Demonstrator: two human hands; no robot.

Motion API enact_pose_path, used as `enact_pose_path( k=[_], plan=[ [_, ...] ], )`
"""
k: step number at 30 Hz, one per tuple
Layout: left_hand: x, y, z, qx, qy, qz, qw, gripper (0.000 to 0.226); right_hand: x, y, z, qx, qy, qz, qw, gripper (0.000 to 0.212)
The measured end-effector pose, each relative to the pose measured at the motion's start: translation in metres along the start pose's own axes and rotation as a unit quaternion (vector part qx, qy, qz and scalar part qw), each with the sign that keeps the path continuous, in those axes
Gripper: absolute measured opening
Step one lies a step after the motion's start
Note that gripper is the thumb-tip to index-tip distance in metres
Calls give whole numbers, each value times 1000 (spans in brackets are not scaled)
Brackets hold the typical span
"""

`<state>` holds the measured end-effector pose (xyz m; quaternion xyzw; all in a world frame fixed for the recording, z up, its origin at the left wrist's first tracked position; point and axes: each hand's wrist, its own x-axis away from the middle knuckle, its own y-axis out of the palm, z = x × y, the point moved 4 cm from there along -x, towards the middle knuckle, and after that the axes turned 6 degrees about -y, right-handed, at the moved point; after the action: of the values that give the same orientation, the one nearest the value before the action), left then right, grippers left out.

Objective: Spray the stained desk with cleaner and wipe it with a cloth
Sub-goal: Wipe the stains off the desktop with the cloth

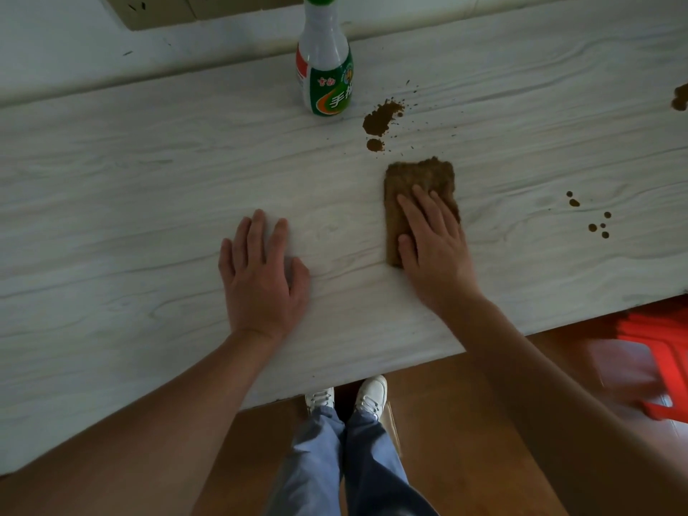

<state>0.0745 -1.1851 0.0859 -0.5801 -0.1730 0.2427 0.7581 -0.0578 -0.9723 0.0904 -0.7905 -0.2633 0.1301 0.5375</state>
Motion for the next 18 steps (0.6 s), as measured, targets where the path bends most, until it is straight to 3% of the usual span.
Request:
enact_pose_path(
  k=[6,18],
  plan=[
    [-1,2,-2,-6,7,18,1000,60,-31,0,-11,-36,46,50,997,56],
    [0,5,-3,-14,8,10,1000,61,-29,7,-14,-32,60,60,996,58]
  ],
)
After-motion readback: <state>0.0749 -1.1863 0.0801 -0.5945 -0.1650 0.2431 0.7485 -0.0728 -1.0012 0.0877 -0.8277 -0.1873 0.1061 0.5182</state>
